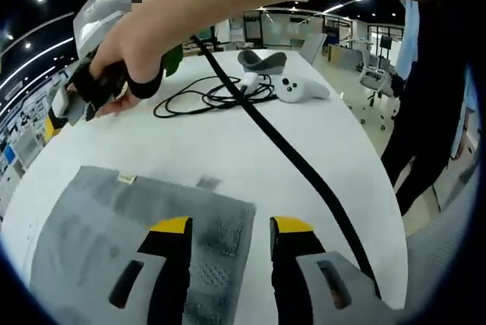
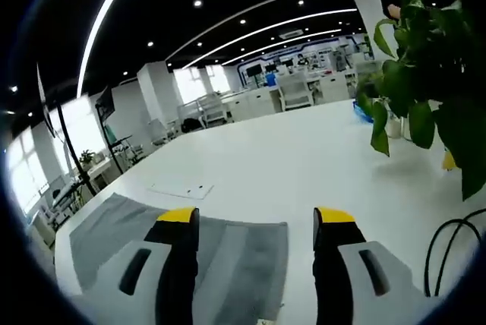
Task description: Fold the towel on the table until its edges align and the towel forms a compact rectangular stack.
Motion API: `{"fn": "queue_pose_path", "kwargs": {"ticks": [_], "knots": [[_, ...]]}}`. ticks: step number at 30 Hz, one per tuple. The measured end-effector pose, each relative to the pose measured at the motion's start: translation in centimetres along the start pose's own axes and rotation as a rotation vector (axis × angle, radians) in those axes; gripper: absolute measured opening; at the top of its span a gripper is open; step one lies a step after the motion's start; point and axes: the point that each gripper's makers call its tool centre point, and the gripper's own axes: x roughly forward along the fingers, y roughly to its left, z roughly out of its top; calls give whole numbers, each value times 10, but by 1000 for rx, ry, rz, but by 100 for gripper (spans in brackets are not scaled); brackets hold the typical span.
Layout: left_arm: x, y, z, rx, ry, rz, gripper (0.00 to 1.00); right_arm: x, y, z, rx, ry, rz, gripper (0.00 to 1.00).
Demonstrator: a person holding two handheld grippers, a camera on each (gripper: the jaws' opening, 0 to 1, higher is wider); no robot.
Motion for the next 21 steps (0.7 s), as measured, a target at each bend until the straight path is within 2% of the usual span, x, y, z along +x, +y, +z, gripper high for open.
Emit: {"fn": "queue_pose_path", "kwargs": {"ticks": [6,9,14,15,21], "knots": [[5,1,2,-21,-23,-27,31,15,-7,-7,-29,42,2,59],[9,-4,-3,1,-9,-54,28,19,-11,-16,-1,76,-13,57],[15,-11,-10,19,14,-78,25,27,-9,-32,-16,123,-7,56],[16,-13,-6,-18,-23,-87,24,28,-9,-35,-16,133,-6,55],[17,-10,-6,-6,-21,-74,21,32,-15,-46,-11,158,-14,54]]}}
